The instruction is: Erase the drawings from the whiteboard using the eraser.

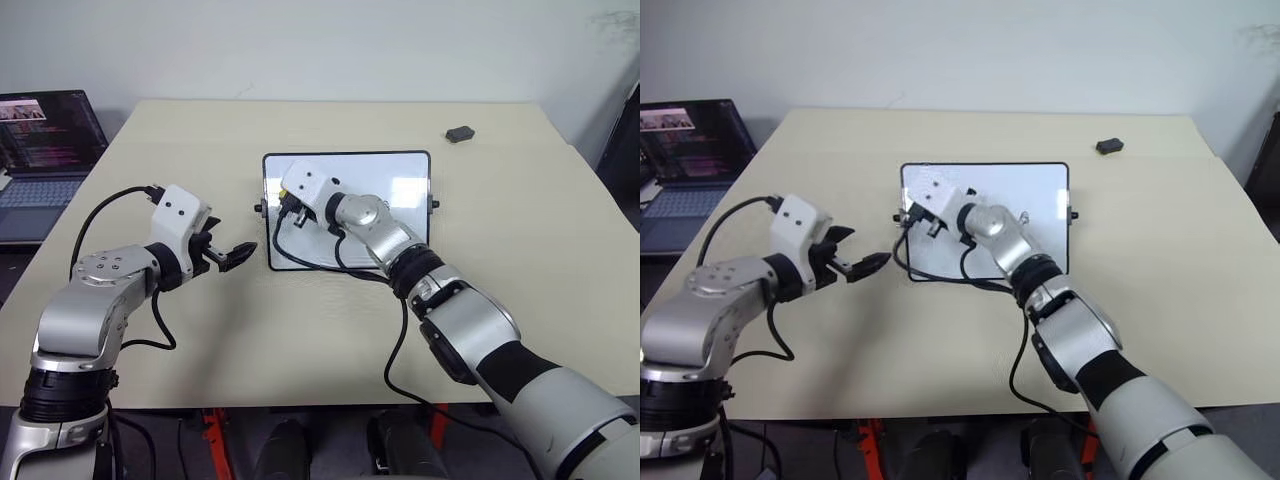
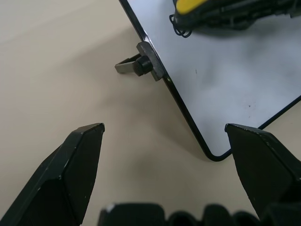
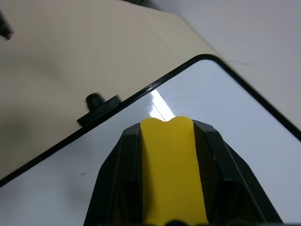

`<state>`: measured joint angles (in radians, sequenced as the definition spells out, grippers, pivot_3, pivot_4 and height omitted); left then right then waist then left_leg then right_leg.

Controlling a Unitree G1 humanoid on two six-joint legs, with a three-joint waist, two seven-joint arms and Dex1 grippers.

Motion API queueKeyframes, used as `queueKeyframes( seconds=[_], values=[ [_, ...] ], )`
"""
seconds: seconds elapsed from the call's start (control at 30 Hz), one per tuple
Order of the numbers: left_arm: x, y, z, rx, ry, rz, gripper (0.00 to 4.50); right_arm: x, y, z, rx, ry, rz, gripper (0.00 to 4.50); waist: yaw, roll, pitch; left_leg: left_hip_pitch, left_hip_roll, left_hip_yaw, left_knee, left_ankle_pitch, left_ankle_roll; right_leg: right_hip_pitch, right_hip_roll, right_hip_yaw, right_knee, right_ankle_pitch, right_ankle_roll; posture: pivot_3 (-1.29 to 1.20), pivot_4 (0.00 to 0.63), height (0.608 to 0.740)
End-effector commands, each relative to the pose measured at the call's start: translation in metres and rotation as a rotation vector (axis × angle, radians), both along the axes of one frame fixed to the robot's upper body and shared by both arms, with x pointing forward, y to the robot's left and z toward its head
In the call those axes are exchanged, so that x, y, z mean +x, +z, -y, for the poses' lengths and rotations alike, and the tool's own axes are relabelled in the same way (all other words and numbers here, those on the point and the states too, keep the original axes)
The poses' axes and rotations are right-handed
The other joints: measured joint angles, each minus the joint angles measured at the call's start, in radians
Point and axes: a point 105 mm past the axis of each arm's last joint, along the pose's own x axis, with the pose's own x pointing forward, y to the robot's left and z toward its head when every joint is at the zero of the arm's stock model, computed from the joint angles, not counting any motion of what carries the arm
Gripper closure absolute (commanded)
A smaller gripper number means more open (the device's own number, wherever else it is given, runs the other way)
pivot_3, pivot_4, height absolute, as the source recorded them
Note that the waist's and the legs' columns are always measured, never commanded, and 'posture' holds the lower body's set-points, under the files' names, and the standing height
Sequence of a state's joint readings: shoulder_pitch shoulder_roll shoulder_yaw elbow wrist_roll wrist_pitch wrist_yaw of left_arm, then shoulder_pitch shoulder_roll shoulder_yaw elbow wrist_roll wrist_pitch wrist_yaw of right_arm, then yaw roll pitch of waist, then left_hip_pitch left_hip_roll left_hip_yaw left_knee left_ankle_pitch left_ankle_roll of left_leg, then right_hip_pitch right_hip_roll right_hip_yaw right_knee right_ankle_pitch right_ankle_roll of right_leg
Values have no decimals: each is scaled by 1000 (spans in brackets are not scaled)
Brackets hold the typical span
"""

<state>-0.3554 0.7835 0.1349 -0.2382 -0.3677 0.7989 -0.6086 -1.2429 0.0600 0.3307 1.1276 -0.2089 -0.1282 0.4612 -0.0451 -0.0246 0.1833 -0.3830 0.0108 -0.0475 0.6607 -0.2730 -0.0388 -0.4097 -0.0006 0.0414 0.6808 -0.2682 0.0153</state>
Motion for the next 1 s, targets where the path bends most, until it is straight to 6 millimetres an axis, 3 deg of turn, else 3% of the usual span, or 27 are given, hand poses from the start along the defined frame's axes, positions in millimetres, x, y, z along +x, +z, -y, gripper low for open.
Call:
queueKeyframes(
  seconds=[0.03,0.2,0.33,0.47,0.63,0.83,1.0],
  values=[
    [0,11,-4,33,-1,45,0,-6,-36,10,-177,49,-54,3356,-2,0,0,1,0,0,0,0,0,1,0,0,0,0,0,0,150,740],
    [0,9,-7,32,11,40,0,-2,-20,6,-129,28,4,3356,-3,0,0,4,0,-2,1,1,-1,4,0,-2,1,1,-1,0,150,740],
    [-2,4,-9,33,14,26,0,4,32,-4,51,-20,129,3356,-3,0,0,3,0,-3,1,2,-2,3,1,-2,1,1,-2,0,150,740],
    [-4,0,-5,26,8,18,0,4,48,-9,124,-31,145,3356,-5,0,0,0,0,-2,0,2,-2,1,1,-2,0,1,-2,0,150,740],
    [-6,-1,-4,25,6,15,0,2,39,-15,95,-26,119,3356,-11,0,0,-2,1,-1,-1,1,-3,-2,1,-1,-1,0,-2,0,150,740],
    [-8,-2,-4,22,4,14,0,-6,-3,-15,-66,37,0,3356,-11,0,0,-4,1,-1,-1,1,-3,-3,0,-1,-1,1,-2,0,150,740],
    [-8,-2,-3,22,3,14,0,-10,-10,-16,-104,68,-24,3356,-12,0,0,-2,1,-2,-1,1,-3,-2,0,-2,1,1,-2,0,150,740]
  ],
)
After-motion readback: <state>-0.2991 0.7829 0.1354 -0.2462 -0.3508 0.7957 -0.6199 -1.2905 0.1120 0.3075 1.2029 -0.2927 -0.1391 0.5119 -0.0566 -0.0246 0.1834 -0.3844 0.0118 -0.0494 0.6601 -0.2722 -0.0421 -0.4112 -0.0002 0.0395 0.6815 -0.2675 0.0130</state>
